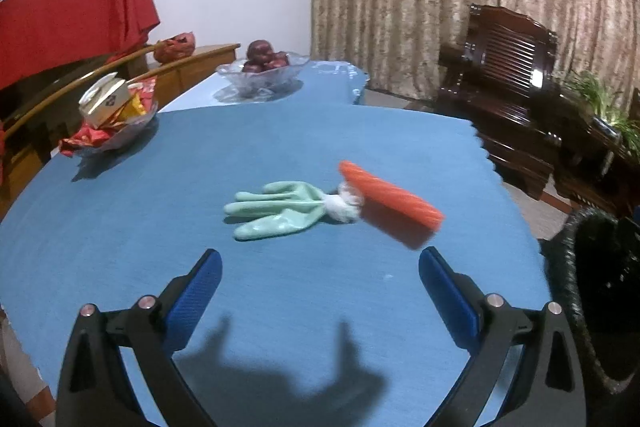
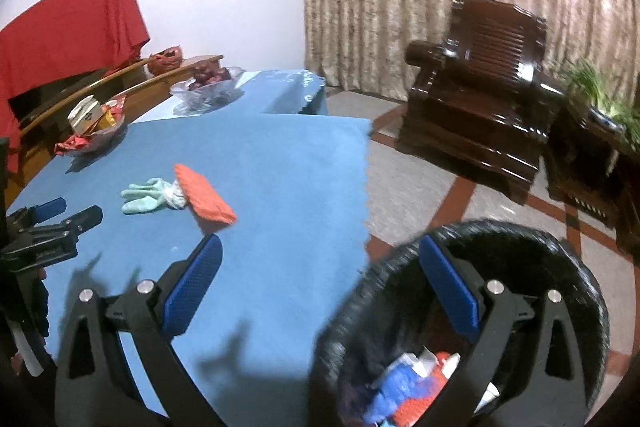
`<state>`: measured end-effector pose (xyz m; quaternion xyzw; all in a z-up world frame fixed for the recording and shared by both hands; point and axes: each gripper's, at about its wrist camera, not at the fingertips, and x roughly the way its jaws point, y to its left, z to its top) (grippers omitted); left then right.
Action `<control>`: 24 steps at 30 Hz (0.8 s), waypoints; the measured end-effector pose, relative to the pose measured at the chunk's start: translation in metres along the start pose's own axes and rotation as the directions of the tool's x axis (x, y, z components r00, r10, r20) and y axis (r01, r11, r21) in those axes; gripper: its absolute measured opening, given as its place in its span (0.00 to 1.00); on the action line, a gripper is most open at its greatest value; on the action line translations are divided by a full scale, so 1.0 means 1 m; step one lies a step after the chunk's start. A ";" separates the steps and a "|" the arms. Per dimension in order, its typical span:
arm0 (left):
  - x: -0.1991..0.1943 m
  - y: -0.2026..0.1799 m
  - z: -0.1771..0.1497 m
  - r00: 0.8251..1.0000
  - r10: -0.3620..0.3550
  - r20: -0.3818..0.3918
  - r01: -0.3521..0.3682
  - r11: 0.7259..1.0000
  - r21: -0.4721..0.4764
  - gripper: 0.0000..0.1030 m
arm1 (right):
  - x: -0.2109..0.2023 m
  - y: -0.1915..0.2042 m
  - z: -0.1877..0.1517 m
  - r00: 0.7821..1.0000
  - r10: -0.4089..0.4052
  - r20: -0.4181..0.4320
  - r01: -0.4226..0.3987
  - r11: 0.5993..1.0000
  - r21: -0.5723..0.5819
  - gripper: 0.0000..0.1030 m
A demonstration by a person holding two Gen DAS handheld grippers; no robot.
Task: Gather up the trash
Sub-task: 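Move both tools back over the glove and orange net on the table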
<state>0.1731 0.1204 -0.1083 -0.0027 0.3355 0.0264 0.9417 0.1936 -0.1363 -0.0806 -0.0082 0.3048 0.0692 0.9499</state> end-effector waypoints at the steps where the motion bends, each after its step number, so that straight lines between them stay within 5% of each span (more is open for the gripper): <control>1: 0.003 0.004 0.001 1.000 0.002 -0.002 -0.002 1.000 -0.005 0.94 | 0.006 0.005 0.003 1.000 0.005 -0.001 -0.005 1.000 -0.008 0.93; 19: 0.076 0.058 0.001 0.997 0.042 -0.072 -0.046 0.997 -0.062 0.93 | 0.130 0.099 0.014 0.988 0.092 -0.121 -0.103 0.991 -0.090 0.92; 24: 0.092 0.068 0.001 0.995 0.050 -0.086 -0.056 0.996 -0.073 0.93 | 0.151 0.109 0.015 0.983 0.107 -0.148 -0.123 0.987 -0.101 0.81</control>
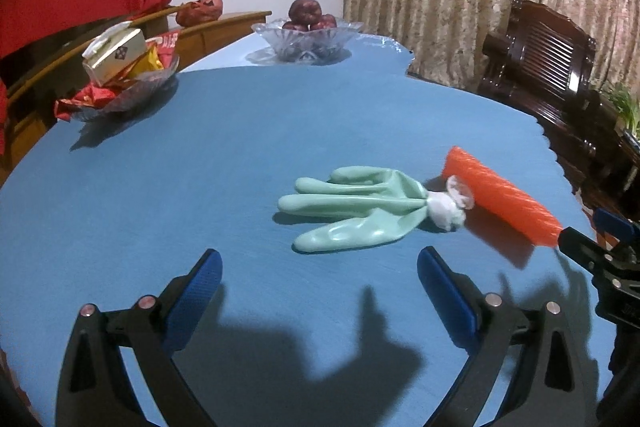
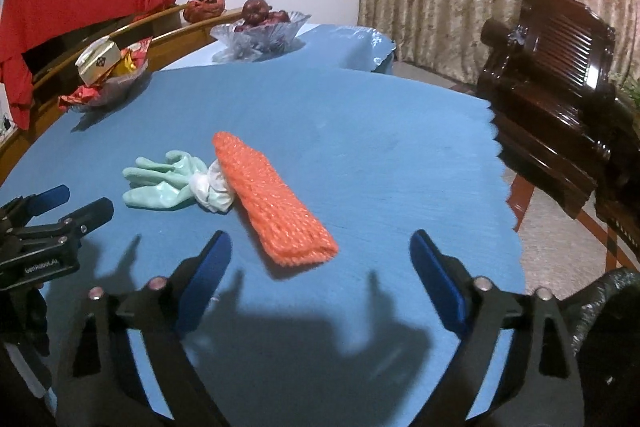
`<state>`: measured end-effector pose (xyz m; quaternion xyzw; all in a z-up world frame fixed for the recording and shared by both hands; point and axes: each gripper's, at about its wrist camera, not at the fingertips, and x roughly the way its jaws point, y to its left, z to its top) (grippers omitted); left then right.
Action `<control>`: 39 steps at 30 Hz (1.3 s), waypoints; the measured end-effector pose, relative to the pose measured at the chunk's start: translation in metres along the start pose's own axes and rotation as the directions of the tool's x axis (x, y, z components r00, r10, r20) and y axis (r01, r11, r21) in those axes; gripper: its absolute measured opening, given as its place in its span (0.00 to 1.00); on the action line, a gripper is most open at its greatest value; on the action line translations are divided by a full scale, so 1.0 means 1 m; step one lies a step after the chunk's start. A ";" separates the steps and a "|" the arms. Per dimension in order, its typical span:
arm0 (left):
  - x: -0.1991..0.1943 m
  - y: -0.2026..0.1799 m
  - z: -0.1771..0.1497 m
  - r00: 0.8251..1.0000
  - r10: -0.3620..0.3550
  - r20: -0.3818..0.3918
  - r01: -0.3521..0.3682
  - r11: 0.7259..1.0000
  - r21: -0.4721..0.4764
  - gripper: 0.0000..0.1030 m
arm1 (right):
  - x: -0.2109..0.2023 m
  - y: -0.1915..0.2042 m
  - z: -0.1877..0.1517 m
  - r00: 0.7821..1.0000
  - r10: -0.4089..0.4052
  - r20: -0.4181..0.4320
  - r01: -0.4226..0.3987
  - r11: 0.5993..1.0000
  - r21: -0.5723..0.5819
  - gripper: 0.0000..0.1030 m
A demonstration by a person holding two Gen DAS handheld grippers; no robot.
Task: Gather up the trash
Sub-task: 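Grasp the orange foam net with the right tool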
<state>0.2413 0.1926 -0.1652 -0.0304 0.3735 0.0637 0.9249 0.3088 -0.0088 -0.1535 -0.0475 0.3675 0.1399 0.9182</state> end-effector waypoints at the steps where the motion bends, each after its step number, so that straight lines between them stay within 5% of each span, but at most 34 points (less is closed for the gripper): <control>1: 0.002 0.002 0.000 1.000 0.000 -0.001 0.000 1.000 -0.002 0.92 | 0.005 0.002 0.001 1.000 0.003 -0.007 -0.003 1.000 -0.002 0.79; 6: 0.013 0.006 0.003 1.000 -0.002 -0.013 0.002 1.000 -0.010 0.89 | 0.023 0.008 0.004 0.999 0.017 -0.036 -0.018 0.999 -0.026 0.66; 9: 0.019 0.003 0.005 1.000 -0.012 -0.018 0.011 1.000 -0.006 0.87 | 0.034 0.014 0.005 0.997 0.038 -0.063 -0.041 0.998 -0.042 0.48; 11: 0.023 0.000 0.007 0.999 -0.025 -0.022 0.025 1.000 -0.003 0.85 | 0.040 0.016 0.006 0.995 0.052 -0.080 -0.056 0.997 -0.047 0.27; 14: 0.030 -0.008 0.009 0.999 -0.037 -0.032 0.038 0.999 0.012 0.82 | 0.043 0.014 0.005 0.993 0.068 -0.091 -0.072 0.997 -0.038 0.11; 23: 0.056 -0.027 0.011 0.993 -0.048 -0.105 0.053 0.998 0.043 0.71 | 0.023 -0.003 0.006 0.996 0.063 -0.055 -0.063 0.998 0.013 0.11; 31: 0.054 -0.032 0.007 0.994 0.022 -0.109 -0.013 0.996 0.085 0.16 | 0.008 -0.012 0.003 0.997 0.061 -0.049 -0.059 0.998 0.038 0.11; 34: 0.044 -0.033 0.007 0.995 -0.004 -0.097 0.010 0.998 0.060 0.08 | 0.003 -0.010 0.001 0.997 0.063 -0.050 -0.061 0.997 0.041 0.11; 39: 0.014 -0.034 0.008 0.996 -0.066 -0.054 0.067 0.997 0.023 0.06 | -0.010 -0.008 -0.004 0.997 0.070 -0.041 -0.068 0.997 0.040 0.11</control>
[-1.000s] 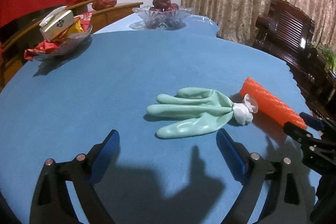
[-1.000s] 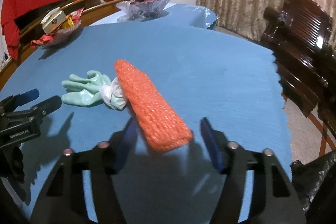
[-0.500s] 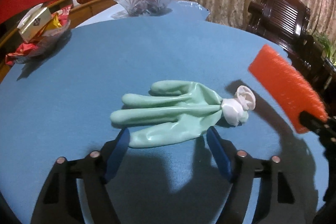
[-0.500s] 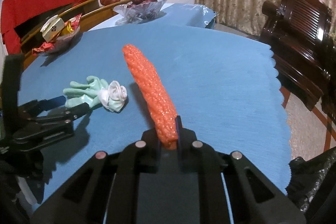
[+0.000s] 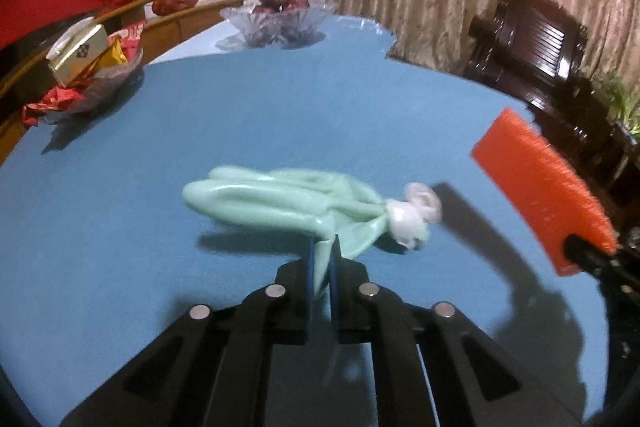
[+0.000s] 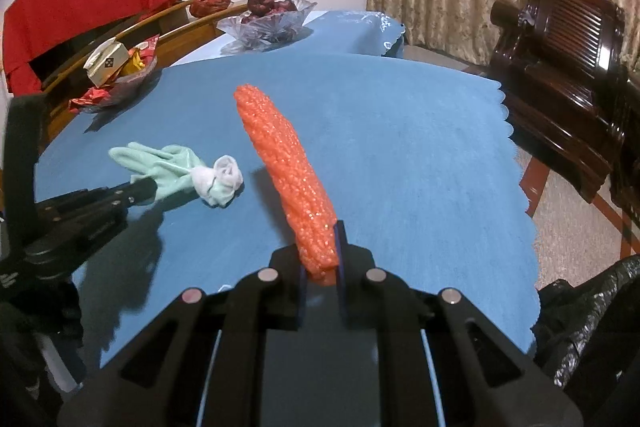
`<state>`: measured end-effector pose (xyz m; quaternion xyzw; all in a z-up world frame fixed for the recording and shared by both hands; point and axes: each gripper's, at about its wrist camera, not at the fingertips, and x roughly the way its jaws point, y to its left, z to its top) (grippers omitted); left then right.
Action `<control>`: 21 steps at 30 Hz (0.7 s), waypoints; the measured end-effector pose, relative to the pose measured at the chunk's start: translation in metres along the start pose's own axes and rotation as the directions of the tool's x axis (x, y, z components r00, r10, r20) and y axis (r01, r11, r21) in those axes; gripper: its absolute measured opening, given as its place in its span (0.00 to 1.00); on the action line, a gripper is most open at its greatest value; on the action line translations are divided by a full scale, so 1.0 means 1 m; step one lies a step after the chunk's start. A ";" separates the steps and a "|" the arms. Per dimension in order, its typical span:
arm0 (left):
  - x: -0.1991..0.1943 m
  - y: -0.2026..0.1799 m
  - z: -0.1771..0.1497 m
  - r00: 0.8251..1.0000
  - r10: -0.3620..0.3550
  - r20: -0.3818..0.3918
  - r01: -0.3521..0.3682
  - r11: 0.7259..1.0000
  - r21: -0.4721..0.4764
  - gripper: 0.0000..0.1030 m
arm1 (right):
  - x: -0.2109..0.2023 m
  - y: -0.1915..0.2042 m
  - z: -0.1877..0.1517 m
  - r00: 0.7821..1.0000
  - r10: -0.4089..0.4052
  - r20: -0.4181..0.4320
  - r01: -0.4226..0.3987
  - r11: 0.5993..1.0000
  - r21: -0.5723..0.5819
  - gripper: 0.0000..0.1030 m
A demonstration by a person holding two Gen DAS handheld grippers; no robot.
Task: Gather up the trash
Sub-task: 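Grasp the orange foam net with the right tool, then grasp the green glove with the left tool while the right tool holds the net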
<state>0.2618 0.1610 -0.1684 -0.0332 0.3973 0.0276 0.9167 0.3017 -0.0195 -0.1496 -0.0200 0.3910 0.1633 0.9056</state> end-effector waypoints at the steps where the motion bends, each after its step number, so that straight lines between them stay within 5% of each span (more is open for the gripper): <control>1: -0.006 -0.001 -0.001 1.000 -0.009 0.007 0.009 1.000 -0.002 0.06 | -0.002 0.001 0.000 1.000 0.000 0.002 0.000 1.000 0.001 0.11; 8: -0.041 -0.002 -0.014 0.998 -0.062 0.029 0.063 0.997 -0.053 0.06 | -0.023 0.000 -0.007 1.000 0.018 0.011 -0.018 1.000 0.023 0.11; 14: -0.041 -0.004 -0.044 0.997 -0.070 -0.033 0.069 0.996 -0.050 0.07 | -0.026 0.002 -0.022 1.000 0.017 -0.014 -0.016 1.000 0.026 0.11; 17: -0.037 0.001 -0.054 0.995 -0.075 -0.066 0.070 0.995 -0.072 0.19 | -0.022 0.004 -0.032 0.999 0.015 -0.038 -0.014 1.000 0.027 0.11; 21: -0.032 0.005 -0.057 0.995 -0.042 -0.086 0.036 0.997 -0.071 0.49 | -0.016 0.007 -0.043 0.998 0.016 -0.066 -0.015 0.999 0.029 0.11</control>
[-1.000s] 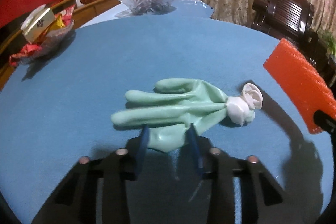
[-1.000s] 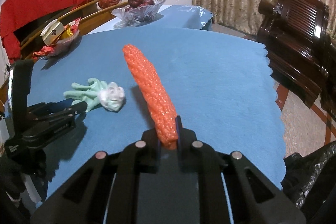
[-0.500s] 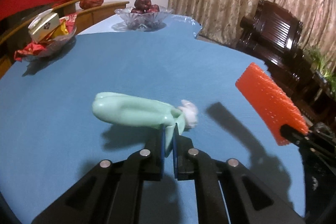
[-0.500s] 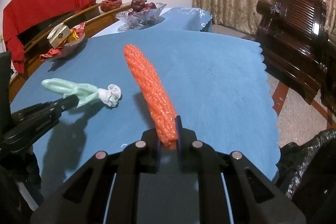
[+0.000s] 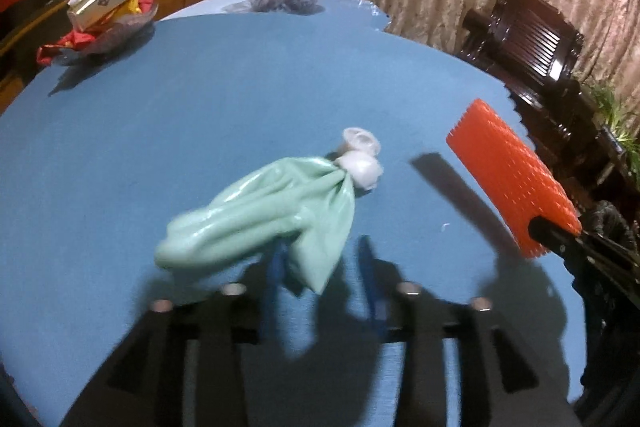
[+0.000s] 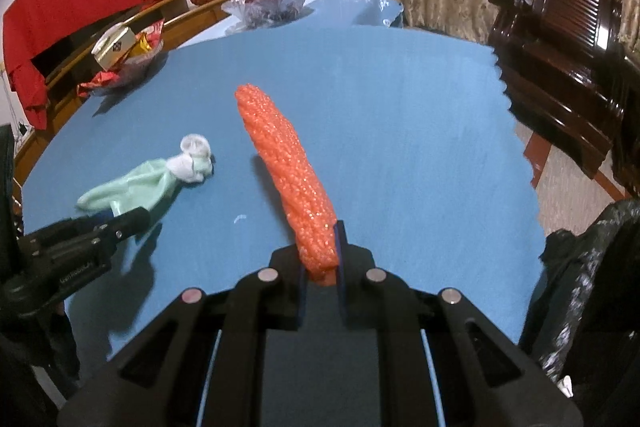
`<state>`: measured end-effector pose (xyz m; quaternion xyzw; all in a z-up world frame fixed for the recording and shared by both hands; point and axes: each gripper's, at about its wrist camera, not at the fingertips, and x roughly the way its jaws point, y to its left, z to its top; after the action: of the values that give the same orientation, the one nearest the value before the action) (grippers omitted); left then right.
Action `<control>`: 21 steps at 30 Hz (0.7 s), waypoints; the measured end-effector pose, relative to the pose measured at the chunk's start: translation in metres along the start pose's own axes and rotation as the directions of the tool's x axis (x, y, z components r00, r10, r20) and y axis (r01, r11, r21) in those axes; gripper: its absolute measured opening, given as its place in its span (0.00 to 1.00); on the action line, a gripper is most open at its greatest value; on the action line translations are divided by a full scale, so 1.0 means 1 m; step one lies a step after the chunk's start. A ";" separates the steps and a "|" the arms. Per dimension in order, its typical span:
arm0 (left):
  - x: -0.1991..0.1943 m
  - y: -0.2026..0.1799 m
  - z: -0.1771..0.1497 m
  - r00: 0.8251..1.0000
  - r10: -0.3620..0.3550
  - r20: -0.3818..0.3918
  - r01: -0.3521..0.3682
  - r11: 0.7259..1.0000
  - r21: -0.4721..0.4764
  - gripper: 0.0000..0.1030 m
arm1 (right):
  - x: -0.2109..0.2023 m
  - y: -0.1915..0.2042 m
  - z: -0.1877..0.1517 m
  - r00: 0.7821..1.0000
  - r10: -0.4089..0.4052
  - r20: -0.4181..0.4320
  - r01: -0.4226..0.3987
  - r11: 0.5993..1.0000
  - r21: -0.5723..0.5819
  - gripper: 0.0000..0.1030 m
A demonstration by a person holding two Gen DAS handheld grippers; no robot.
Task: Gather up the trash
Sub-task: 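Grasp the green glove with the left tool while the right tool holds the net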
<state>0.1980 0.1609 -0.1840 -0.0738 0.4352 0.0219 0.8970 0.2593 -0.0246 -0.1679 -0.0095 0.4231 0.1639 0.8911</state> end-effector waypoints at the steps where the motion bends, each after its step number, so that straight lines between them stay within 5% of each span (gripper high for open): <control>1: 0.001 0.001 0.000 1.000 0.014 0.001 -0.014 1.000 0.002 0.55 | 0.001 0.001 -0.002 1.000 0.002 -0.006 -0.002 1.000 0.000 0.11; 4: 0.008 0.000 0.001 0.999 0.052 -0.003 -0.052 0.998 0.021 0.68 | 0.005 0.004 -0.004 1.000 0.008 -0.014 -0.009 1.000 -0.004 0.11; 9: 0.028 0.001 0.004 0.992 0.124 -0.036 -0.123 0.992 0.034 0.72 | 0.007 0.007 -0.005 1.000 0.015 -0.021 -0.015 1.000 -0.012 0.11; 11: 0.028 0.000 0.006 0.991 0.127 -0.027 -0.127 0.991 0.031 0.57 | 0.006 0.007 -0.006 1.000 0.015 -0.022 -0.016 1.000 -0.016 0.11; 13: 0.027 0.000 0.009 0.992 0.124 -0.021 -0.123 0.992 0.030 0.25 | 0.006 0.007 -0.006 1.000 0.016 -0.022 -0.016 1.000 -0.015 0.11; 15: 0.024 0.001 0.011 0.995 0.093 -0.020 -0.093 0.996 0.018 0.14 | 0.004 0.007 -0.006 1.000 0.016 -0.019 -0.016 1.000 -0.013 0.11; 21: -0.004 -0.007 0.012 0.999 0.021 0.039 -0.022 0.999 0.026 0.09 | -0.010 0.005 -0.002 1.000 0.020 0.008 -0.020 1.000 -0.009 0.11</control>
<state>0.2057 0.1558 -0.1726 -0.0568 0.4189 0.0269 0.9058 0.2502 -0.0229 -0.1606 -0.0088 0.4187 0.1747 0.8911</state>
